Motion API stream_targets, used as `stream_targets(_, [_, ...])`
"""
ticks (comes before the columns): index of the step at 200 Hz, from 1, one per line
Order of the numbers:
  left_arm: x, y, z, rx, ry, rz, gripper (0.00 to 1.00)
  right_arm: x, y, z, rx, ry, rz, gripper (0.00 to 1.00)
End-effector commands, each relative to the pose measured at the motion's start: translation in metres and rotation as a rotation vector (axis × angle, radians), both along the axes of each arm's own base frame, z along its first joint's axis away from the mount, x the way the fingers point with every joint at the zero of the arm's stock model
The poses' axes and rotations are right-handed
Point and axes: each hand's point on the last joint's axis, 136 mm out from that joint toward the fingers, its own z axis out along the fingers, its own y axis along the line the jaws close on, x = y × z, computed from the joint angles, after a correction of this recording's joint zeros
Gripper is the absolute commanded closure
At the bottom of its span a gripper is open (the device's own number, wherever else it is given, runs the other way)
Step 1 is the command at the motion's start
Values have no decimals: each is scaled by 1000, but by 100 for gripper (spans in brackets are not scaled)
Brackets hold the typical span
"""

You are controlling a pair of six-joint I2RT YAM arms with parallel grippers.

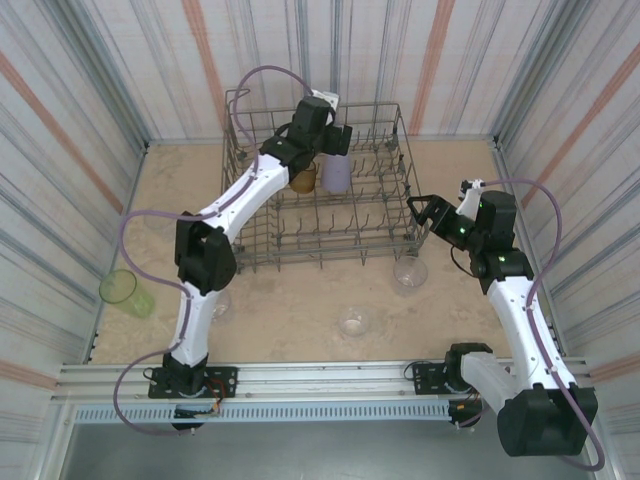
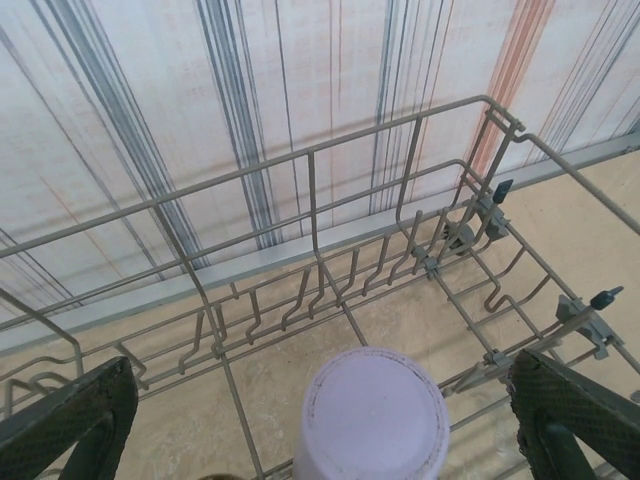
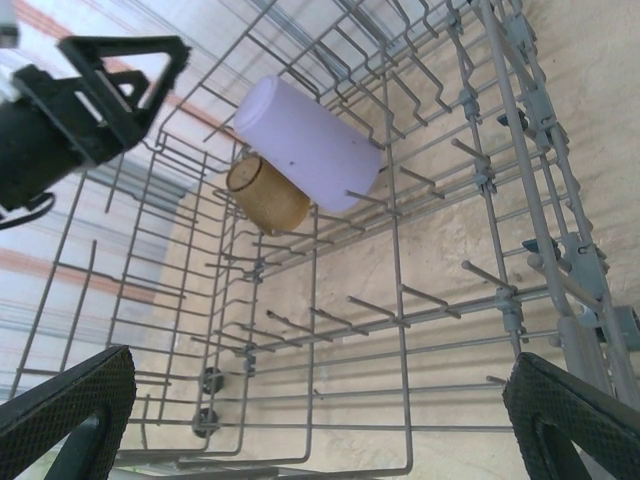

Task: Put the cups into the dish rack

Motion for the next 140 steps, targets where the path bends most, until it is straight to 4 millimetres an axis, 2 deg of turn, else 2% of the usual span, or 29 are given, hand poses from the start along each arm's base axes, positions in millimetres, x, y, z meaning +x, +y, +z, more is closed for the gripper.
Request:
stream_targets(1, [-25, 5, 37, -25, -26, 1, 1, -5, 0, 4, 19, 15, 0, 1])
stream_targets(42, [-54, 3, 54, -45, -4, -30, 1, -13, -4, 9, 9, 22, -24, 1])
stream_targets(73, [-77, 8, 57, -71, 35, -53, 1, -21, -15, 12, -31, 32, -83, 1])
stream_targets(140, [-130, 36, 56, -132, 106, -64, 1, -42, -50, 11, -182, 142, -242, 1])
